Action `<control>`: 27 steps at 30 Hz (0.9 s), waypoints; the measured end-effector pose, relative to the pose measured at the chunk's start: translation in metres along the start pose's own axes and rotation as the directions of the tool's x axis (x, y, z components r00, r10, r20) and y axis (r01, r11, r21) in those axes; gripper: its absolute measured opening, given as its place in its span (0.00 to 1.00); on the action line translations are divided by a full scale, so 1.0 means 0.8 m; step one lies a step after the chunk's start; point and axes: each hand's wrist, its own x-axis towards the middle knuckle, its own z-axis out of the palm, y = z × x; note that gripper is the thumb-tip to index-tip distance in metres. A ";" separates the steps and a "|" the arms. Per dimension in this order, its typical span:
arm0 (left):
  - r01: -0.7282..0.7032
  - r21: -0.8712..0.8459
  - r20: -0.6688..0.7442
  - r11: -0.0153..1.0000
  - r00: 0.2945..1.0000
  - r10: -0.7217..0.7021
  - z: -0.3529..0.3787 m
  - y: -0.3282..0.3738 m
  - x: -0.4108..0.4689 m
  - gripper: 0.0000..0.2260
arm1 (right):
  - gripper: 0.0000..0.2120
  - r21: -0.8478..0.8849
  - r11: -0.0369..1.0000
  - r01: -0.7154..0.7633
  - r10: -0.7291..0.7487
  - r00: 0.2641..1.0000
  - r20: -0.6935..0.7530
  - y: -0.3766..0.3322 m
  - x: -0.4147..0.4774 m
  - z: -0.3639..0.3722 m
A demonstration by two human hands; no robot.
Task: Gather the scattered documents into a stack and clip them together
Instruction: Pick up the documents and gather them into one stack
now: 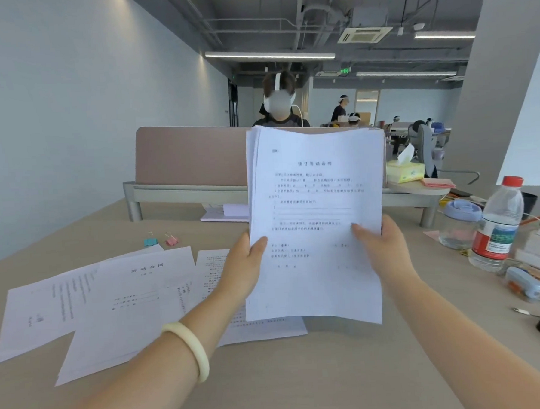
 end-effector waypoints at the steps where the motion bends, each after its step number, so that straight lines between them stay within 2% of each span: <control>1: 0.002 0.018 -0.010 1.000 1.000 -0.001 -0.012 0.004 0.006 0.15 | 0.07 -0.035 0.999 0.006 -0.005 0.998 0.055 -0.009 0.004 0.008; 3: 0.029 0.094 -0.022 0.995 0.999 -0.027 -0.040 0.000 0.017 0.14 | 0.12 -0.144 0.989 0.021 0.005 0.984 0.177 -0.015 0.010 0.033; 5: 0.098 0.230 -0.032 0.968 0.995 -0.093 -0.066 -0.013 0.021 0.12 | 0.12 -0.236 0.972 0.009 0.051 0.968 0.245 -0.006 0.013 0.063; 7: 0.155 0.342 -0.023 0.927 0.987 -0.157 -0.086 -0.028 0.024 0.09 | 0.09 -0.301 0.953 -0.026 0.113 0.955 0.276 0.013 0.017 0.092; 10: 0.297 0.441 -0.010 0.847 0.945 -0.327 -0.100 -0.056 0.031 0.04 | 0.04 -0.441 0.895 -0.062 0.208 0.934 0.290 0.049 0.029 0.133; 11: 0.333 0.493 -0.004 0.804 0.925 -0.381 -0.101 -0.067 0.034 0.04 | 0.03 -0.495 0.867 -0.061 0.228 0.931 0.285 0.058 0.031 0.146; 13: 0.372 0.633 -0.008 0.678 0.880 -0.475 -0.101 -0.092 0.043 0.11 | 0.04 -0.615 0.787 -0.048 0.265 0.927 0.266 0.078 0.037 0.168; 15: 0.394 0.725 -0.054 0.565 0.850 -0.524 -0.099 -0.108 0.049 0.16 | 0.13 -0.779 0.626 -0.015 0.330 0.911 0.247 0.093 0.041 0.179; 16: 0.418 0.720 -0.071 0.554 0.839 -0.540 -0.098 -0.112 0.051 0.16 | 0.17 -0.822 0.569 -0.022 0.356 0.908 0.222 0.097 0.041 0.181; 17: 0.441 0.687 -0.072 0.577 0.832 -0.551 -0.099 -0.118 0.055 0.16 | 0.19 -0.829 0.556 -0.051 0.387 0.899 0.205 0.101 0.042 0.179; 19: 0.503 0.551 -0.055 0.665 0.818 -0.573 -0.102 -0.126 0.063 0.15 | 0.19 -0.764 0.631 -0.132 0.446 0.868 0.218 0.107 0.049 0.174; 21: 0.548 0.435 -0.041 0.715 0.805 -0.592 -0.106 -0.130 0.068 0.14 | 0.14 -0.649 0.730 -0.213 0.476 0.841 0.259 0.114 0.057 0.170; 23: 0.568 0.329 -0.032 0.754 0.805 -0.593 -0.107 -0.131 0.071 0.12 | 0.09 -0.556 0.780 -0.287 0.505 0.813 0.290 0.109 0.055 0.164; 25: 0.560 0.261 -0.008 0.787 0.816 -0.578 -0.105 -0.125 0.069 0.08 | 0.07 -0.495 0.820 -0.286 0.485 0.805 0.340 0.101 0.048 0.158; 27: 0.543 0.251 -0.005 0.801 0.828 -0.560 -0.101 -0.123 0.066 0.13 | 0.07 -0.449 0.859 -0.245 0.439 0.805 0.400 0.100 0.044 0.154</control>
